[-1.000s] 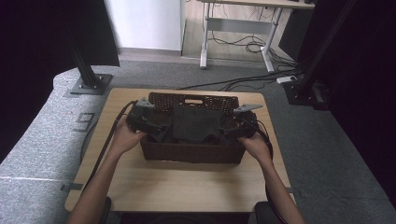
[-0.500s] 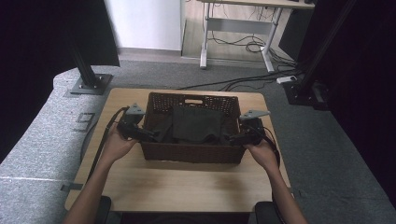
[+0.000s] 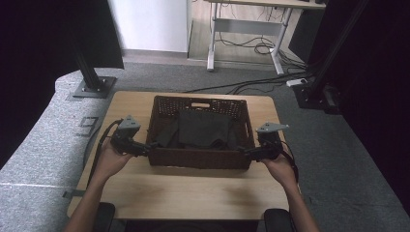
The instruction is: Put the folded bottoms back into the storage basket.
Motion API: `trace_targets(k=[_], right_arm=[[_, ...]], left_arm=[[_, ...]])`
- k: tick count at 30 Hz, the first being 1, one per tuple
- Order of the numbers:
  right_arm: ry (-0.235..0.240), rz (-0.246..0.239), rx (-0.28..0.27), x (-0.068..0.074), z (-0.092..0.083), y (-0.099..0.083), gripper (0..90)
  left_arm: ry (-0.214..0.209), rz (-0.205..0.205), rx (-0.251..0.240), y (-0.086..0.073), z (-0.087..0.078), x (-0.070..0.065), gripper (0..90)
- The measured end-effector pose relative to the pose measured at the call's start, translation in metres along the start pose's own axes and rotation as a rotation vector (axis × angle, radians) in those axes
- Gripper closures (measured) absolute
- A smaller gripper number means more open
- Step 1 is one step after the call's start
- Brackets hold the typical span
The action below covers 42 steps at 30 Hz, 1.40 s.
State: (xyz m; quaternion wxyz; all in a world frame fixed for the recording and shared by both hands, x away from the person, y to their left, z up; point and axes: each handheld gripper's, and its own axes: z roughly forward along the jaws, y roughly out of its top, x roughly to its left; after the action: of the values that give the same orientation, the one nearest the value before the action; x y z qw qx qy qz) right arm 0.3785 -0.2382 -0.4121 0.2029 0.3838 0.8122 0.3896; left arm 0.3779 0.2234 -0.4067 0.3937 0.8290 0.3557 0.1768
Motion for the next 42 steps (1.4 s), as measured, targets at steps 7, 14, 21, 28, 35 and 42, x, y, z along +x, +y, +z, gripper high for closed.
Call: trace_targets(k=[7,14,21,28,35,42], right_arm=[[-0.012,0.020,-0.004,-0.004,-0.009,-0.015,0.5],[-0.017,0.038,0.002,-0.006,-0.011,-0.030,0.4],[-0.020,0.033,0.017,-0.004,-0.007,-0.042,0.0],[-0.013,0.036,0.028,0.001,0.003,-0.053,0.0],[-0.015,0.043,0.036,0.004,0.013,-0.065,0.1],[-0.011,0.057,0.042,0.006,0.020,-0.077,0.2]], left_arm=[[0.005,-0.002,0.014,-0.015,-0.004,-0.001,2.3],[0.000,-0.013,0.018,-0.030,-0.003,-0.004,2.3],[-0.006,-0.021,0.020,-0.044,0.004,-0.007,2.3],[-0.004,-0.014,0.039,-0.055,0.013,-0.012,1.9],[-0.022,-0.033,0.053,-0.066,0.021,-0.013,1.6],[-0.027,-0.049,0.060,-0.077,0.027,-0.012,1.1]])
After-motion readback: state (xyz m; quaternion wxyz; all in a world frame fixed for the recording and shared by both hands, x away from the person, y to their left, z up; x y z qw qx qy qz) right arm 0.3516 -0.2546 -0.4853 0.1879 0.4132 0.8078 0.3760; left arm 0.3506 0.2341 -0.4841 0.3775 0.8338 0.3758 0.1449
